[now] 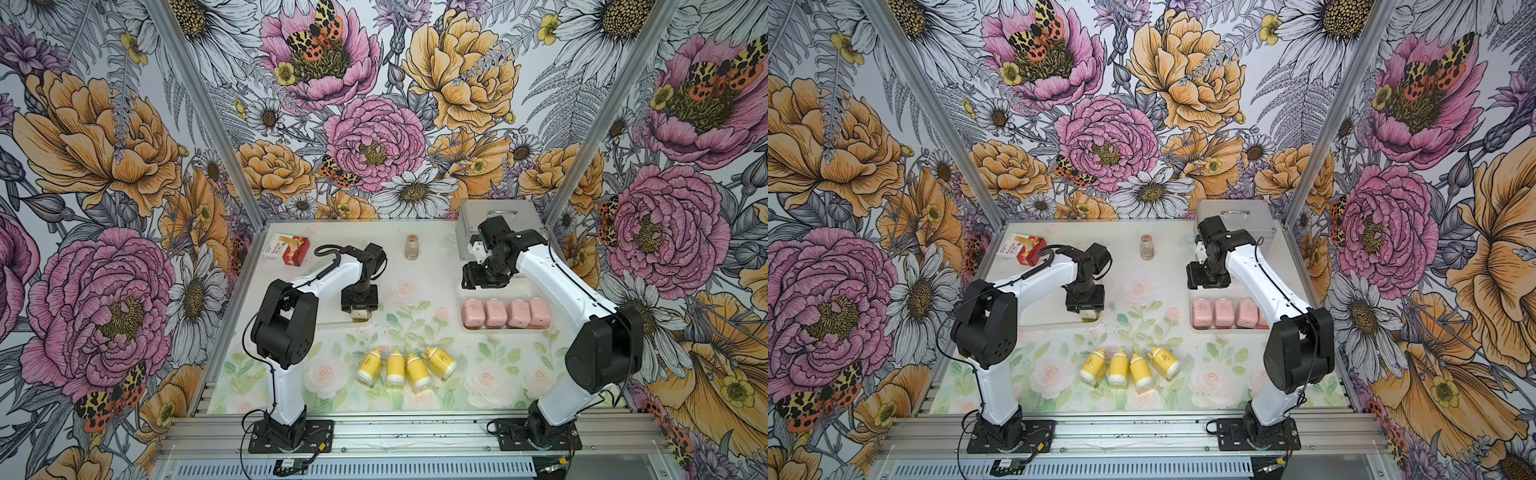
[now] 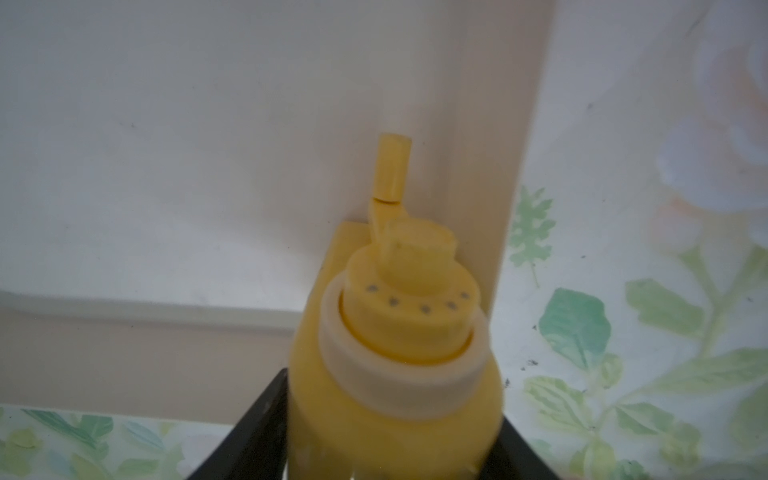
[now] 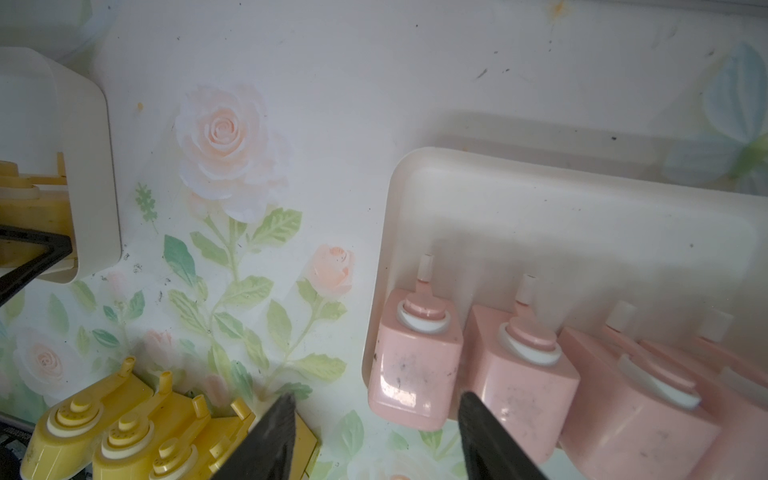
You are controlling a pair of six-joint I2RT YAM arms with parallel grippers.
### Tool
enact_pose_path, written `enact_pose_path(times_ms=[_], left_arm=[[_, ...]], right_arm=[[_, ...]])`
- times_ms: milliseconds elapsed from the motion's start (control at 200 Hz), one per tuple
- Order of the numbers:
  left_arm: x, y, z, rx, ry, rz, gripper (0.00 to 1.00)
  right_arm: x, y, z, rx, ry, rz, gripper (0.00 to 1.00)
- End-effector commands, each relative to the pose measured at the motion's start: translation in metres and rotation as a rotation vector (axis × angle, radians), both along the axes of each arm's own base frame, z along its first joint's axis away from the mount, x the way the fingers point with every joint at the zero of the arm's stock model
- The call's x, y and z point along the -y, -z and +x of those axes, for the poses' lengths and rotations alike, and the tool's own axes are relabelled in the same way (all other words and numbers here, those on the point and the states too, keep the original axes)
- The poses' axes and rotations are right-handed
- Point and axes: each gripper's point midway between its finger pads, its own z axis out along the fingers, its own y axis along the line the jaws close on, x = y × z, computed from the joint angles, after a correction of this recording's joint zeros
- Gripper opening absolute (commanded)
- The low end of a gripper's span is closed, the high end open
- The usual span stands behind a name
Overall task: Place the pencil sharpeners by color into the storage box
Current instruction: Place the pencil sharpener in the storage box.
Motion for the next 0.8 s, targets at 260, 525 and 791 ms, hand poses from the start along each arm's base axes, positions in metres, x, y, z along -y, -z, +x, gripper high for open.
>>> enact_pose_path(times_ms=[260,525,791], left_arm=[[0.008,-0.055,0.01,0.154,-0.049,-0.113,0.61],[0.004,-0.09,-0.005,0.238,-0.047,-0.163,0.61],[0.014,-0.101,-0.06,0.248,0.082,-0.163,0.61]], right_arm=[[-0.006,-0.01,0.005,0.041,-0.02,0.021,0.64],[-0.006,-0.012,0.004,0.046,-0.023,0.02,0.64],[-0.008,-0.01,0.003,0.039,-0.028,0.021,0.64]])
